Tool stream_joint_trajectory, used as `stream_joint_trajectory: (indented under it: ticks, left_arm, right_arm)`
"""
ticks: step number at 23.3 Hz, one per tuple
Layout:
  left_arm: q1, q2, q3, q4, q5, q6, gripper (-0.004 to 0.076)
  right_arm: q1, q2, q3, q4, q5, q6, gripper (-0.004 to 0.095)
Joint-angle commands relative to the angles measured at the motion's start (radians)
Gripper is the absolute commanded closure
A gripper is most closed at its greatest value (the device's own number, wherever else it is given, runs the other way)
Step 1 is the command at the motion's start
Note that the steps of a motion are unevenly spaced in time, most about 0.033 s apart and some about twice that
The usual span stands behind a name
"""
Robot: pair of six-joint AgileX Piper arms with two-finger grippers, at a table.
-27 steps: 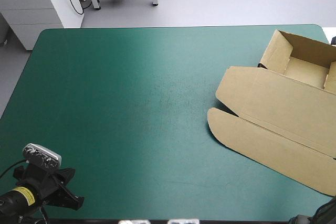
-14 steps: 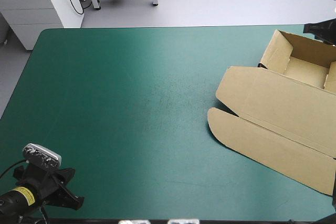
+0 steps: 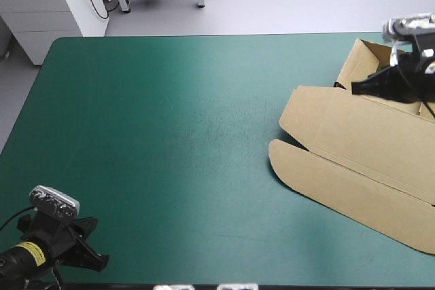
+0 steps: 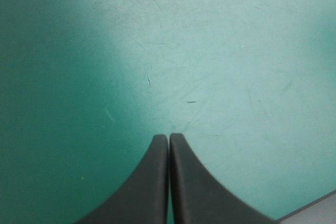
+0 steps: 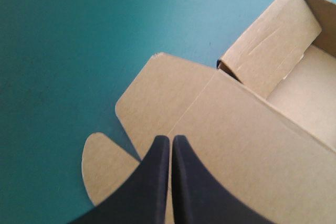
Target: Fold the box
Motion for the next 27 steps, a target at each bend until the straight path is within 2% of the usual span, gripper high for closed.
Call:
stream_joint_trajectory:
  ticks: [1,4,6,9,11,17,27]
  left_arm:
    - [0.0,0.008,-0.023,-0.02,-0.072,-0.012,0.0732]
    - [0.0,0.008,-0.023,-0.02,-0.089,-0.012,0.0732]
    - [0.0,0.008,-0.023,-0.02,-0.091,-0.008,0.0732]
    - [0.0,0.008,-0.023,-0.032,-0.091,-0.008,0.0732]
    - [0.0,0.008,-0.023,-0.055,-0.091,-0.008,0.0732]
    - [0.0,0.008,-0.009,-0.062,-0.085,-0.008,0.0732]
    - [0.0,0.008,0.055,-0.111,-0.085,-0.003,0.0732]
  right_arm:
    - [0.026,-0.152,0.141,-0.005,-0.103,-0.029,0.0908]
    - [0.035,-0.328,0.387,-0.005,-0.226,-0.045,0.0908]
    - [0.035,-0.445,0.531,-0.005,-0.261,-0.052,0.0908]
    - [0.035,-0.588,0.681,-0.005,-0.274,-0.06,0.0909]
    - [0.035,-0.692,0.778,-0.005,-0.242,-0.06,0.0909]
    - [0.035,-0.818,0.87,-0.005,-0.145,-0.06,0.0909]
    - [0.035,-0.949,1.011,0.01,-0.16,-0.092,0.0909]
